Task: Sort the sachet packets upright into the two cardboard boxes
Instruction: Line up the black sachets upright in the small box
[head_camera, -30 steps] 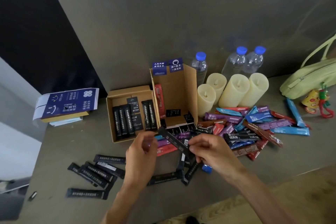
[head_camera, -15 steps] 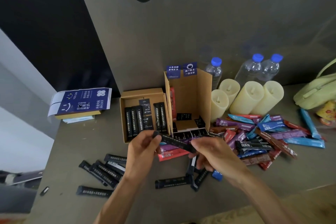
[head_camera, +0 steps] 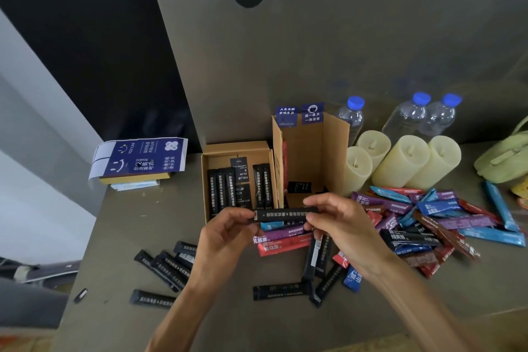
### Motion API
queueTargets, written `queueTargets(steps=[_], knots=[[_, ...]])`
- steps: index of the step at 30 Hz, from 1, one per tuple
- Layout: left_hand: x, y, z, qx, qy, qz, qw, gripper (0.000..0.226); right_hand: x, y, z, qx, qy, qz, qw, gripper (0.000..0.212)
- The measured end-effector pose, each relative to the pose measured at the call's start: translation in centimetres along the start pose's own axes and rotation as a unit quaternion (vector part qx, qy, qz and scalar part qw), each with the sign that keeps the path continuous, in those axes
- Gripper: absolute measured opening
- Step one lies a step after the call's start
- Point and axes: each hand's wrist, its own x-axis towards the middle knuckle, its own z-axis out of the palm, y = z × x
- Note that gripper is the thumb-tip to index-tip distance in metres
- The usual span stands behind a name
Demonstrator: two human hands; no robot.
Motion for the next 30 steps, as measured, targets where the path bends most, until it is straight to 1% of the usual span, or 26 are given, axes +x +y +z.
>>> queueTargets(steps=[3,5,7,8,10,12,14,16,17,19,21,25,30], knots=[[0.1,0.1,-0.2,0.035,0.026,0.001,0.999,0.010,0.0,0.0,0.4,-0.017,-0.002,-0.010,1.000,0.023],[0.1,0.2,-0.3,0.106,0.034,0.007,0.994,0.017,-0.1,-0.4,0.7,-0.042,0.000,-0.027,0.999,0.022],[0.1,0.4,-0.4,0.210,0.011,0.032,0.977,0.026,0.2,-0.9,1.2,-0.070,-0.010,-0.046,0.996,0.021],[0.1,0.5,-0.4,0.242,-0.005,0.047,0.969,0.027,0.4,-1.2,1.5,-0.082,-0.017,-0.056,0.995,0.020],[0.4,0.4,-0.6,0.284,-0.020,0.075,0.956,0.023,0.8,-1.6,2.2,-0.094,-0.026,-0.073,0.993,0.019],[1.2,-0.2,-0.8,0.317,0.003,0.093,0.944,0.017,1.3,-1.8,2.8,-0.085,-0.026,-0.082,0.993,0.017],[2.2,-0.8,-1.2,0.323,0.047,0.064,0.943,0.012,1.9,-1.6,3.2,-0.079,-0.011,-0.084,0.993,0.015],[3.5,-1.4,-1.5,0.309,0.094,0.018,0.946,0.008,2.7,-0.8,3.5,-0.117,0.031,-0.092,0.988,0.013],[4.3,-1.7,-1.5,0.308,0.102,-0.002,0.946,0.007,3.1,-0.3,3.6,-0.149,0.053,-0.094,0.983,0.014],[6.0,-2.3,-1.2,0.326,0.097,-0.030,0.940,0.007,3.7,0.8,4.0,-0.200,0.071,-0.087,0.973,0.015],[7.7,-2.7,-0.6,0.352,0.092,-0.048,0.930,0.008,3.9,1.8,4.4,-0.221,0.062,-0.068,0.971,0.016],[9.7,-3.1,0.5,0.424,0.098,-0.079,0.897,0.011,4.0,2.8,4.8,-0.226,0.049,-0.041,0.972,0.016],[10.3,-3.6,0.9,0.474,0.082,-0.086,0.873,0.010,4.1,3.0,5.0,-0.233,0.051,-0.038,0.970,0.009]])
